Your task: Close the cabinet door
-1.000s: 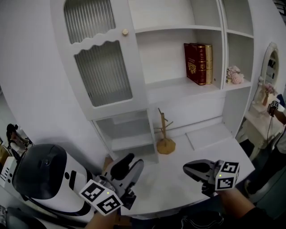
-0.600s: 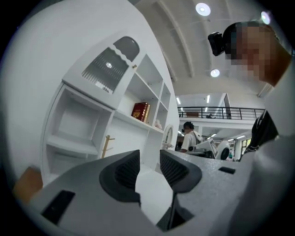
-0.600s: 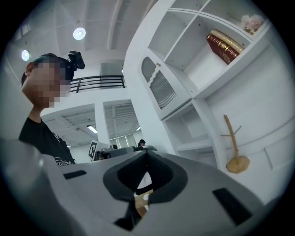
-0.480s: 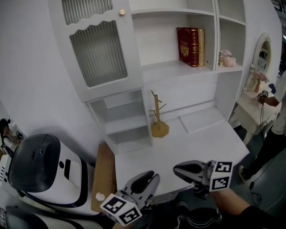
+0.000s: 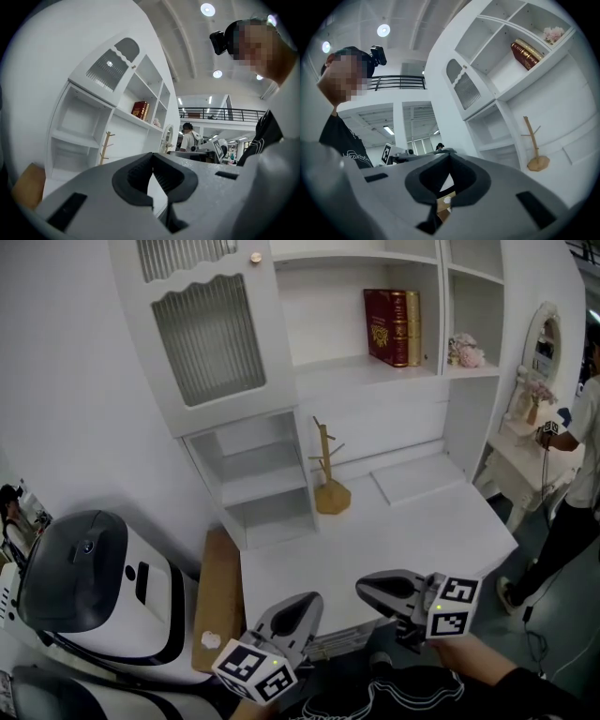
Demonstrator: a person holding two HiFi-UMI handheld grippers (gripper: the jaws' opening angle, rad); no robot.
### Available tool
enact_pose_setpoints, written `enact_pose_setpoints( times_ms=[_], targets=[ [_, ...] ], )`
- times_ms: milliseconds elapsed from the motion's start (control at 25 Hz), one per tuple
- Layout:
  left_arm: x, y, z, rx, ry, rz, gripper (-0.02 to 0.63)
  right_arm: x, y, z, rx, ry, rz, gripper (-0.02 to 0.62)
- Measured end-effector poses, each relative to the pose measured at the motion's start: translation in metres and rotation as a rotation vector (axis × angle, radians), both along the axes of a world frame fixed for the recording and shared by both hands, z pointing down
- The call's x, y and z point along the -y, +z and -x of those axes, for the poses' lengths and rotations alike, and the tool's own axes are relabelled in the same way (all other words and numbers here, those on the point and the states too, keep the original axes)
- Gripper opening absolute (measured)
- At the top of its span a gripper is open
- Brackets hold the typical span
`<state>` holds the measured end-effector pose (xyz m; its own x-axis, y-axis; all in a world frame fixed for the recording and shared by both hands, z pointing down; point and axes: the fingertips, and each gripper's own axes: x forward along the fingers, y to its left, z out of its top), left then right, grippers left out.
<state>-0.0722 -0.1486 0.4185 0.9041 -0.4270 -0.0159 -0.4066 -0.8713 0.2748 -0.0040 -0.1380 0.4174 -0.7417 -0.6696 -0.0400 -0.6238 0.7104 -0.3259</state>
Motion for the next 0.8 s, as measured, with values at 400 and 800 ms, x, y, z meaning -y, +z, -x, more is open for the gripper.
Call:
enact_pose_setpoints(
  times_ms=[400,800],
  targets=[
    [0.009,0.011,0.014,-0.019,-0.018,0.032,0.005,0.008,0.018,0.004,-0.006,0.03,0.015,0.008],
    [0.007,0.023,0.013,-0.019,-0.004,0.056,0.005,0.007,0.035,0.013,-0.007,0.015,0.053,0.006]
  ],
)
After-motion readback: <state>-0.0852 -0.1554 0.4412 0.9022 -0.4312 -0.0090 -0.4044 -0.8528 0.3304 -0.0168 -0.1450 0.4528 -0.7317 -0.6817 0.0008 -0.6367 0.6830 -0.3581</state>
